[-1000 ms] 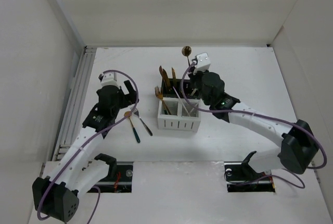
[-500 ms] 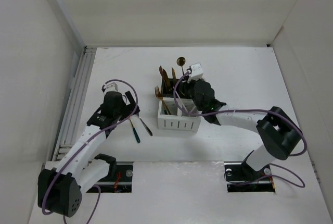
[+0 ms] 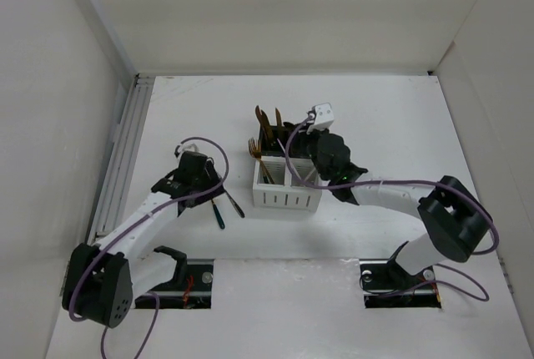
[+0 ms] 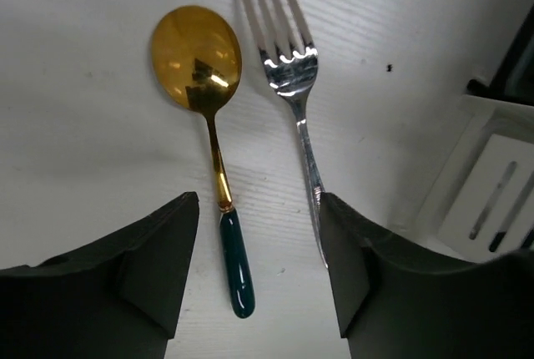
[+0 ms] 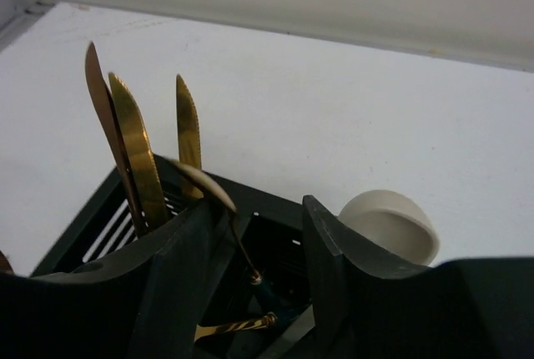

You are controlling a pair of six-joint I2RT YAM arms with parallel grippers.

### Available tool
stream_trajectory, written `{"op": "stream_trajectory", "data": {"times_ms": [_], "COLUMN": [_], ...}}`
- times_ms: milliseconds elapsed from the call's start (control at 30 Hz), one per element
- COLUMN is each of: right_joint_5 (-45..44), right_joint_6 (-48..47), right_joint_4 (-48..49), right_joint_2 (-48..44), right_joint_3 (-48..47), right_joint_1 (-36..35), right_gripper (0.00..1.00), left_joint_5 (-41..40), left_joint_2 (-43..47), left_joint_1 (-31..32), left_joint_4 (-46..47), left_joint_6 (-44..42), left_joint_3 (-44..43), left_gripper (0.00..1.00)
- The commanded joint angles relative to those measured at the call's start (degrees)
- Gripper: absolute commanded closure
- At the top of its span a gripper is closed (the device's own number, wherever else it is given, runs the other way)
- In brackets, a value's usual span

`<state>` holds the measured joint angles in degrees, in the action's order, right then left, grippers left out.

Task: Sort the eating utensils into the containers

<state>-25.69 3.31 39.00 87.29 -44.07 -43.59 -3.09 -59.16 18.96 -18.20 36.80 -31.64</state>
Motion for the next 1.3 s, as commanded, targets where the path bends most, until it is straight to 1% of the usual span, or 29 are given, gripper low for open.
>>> {"op": "stream_trajectory", "data": {"times_ms": [0, 33, 67, 133, 200, 300, 400, 533, 567, 600, 633, 667, 700, 733, 900, 967, 1067, 1133, 1267], "right_joint_5": [-1.28, -1.29, -1.90, -2.61, -2.09, -2.08, -2.08, -2.08, -2.08, -2.08, -2.08, -2.08, -2.08, -2.08, -3.49, -3.49, -2.26, -2.26, -2.26], "right_joint_6": [0.38, 0.38, 0.38, 0.38, -1.55, -3.04, -3.57, -4.10, -4.10, -4.10, -4.71, -4.72, -5.41, -5.94, -7.79, -7.79, -7.79, -7.79, -7.79], "right_joint_4": [3.54, 3.54, 3.01, 2.05, 0.73, 0.20, 0.20, -0.33, -1.55, -2.17, -2.87, -3.40, -3.41, -3.41, -3.41, -3.41, -4.02, -4.02, -4.02], "right_joint_2": [-4.13, -5.45, -6.16, -7.65, -9.67, -12.39, -15.90, -19.87, -20.40, -20.92, -21.97, -22.50, -22.51, -23.38, -24.09, -24.09, -24.09, -24.09, -23.57], "right_joint_3": [-0.22, 0.30, 0.30, -0.22, -1.01, -1.72, -1.72, -1.19, -1.19, -1.19, -1.19, -1.71, -1.72, -1.72, -1.72, -2.33, -3.56, -4.44, -6.54], "right_joint_1": [-0.53, -0.53, -0.53, -0.53, -0.53, -0.53, -0.53, -0.53, -0.53, -0.53, -0.53, -0.53, -0.53, -0.53, -0.53, -0.53, -0.53, -0.53, -0.53], "right_gripper": [0.47, 0.42, 0.39, 0.37, 0.37, 0.37, 0.37, 0.36, 0.36, 0.36, 0.36, 0.36, 0.36, 0.34, 0.33, 0.33, 0.33, 0.33, 0.33], "left_joint_5": [-1.30, -1.82, -2.53, -2.53, -3.06, -3.06, -3.06, -3.59, -3.59, -3.59, -3.06, -3.06, -2.54, -2.53, -2.53, -2.53, -2.53, -3.93, -5.95], "left_joint_2": [-3.15, -4.12, -6.13, -8.16, -11.22, -14.40, -15.29, -18.36, -18.36, -18.97, -18.98, -18.98, -18.98, -18.98, -16.88, -15.83, -13.10, -9.77, -4.67], "left_joint_1": [1.95, 2.48, 3.35, 4.23, 4.94, 5.47, 5.47, 7.22, 7.23, 7.75, 7.76, 7.76, 7.76, 7.76, 7.06, 7.05, 5.47, 5.47, 5.47], "left_joint_4": [-3.68, -4.38, -5.70, -6.33, -8.16, -8.96, -8.96, -8.96, -8.96, -8.96, -8.44, -7.56, -7.03, -6.42, -5.10, -7.11, -11.15, -12.30, -12.30], "left_joint_6": [1.69, 1.70, 2.22, 2.23, 2.84, 2.84, 2.84, 3.36, 3.37, 3.98, 3.99, 4.51, 4.51, 4.51, 3.64, 2.41, 0.74, -0.15, -0.67], "left_joint_3": [-1.58, -2.11, -2.90, -3.69, -4.39, -5.88, -5.89, -5.20, -5.19, -4.58, -4.57, -3.35, -3.34, -2.47, -2.28, -4.21, -9.48, -12.55, -15.46], "left_gripper": [0.44, 0.51, 0.53, 0.53, 0.58, 0.58, 0.59, 0.64, 0.67, 0.76, 0.82, 0.96, 0.96, 1.00, 1.00, 1.00, 1.00, 1.00, 1.00]}}
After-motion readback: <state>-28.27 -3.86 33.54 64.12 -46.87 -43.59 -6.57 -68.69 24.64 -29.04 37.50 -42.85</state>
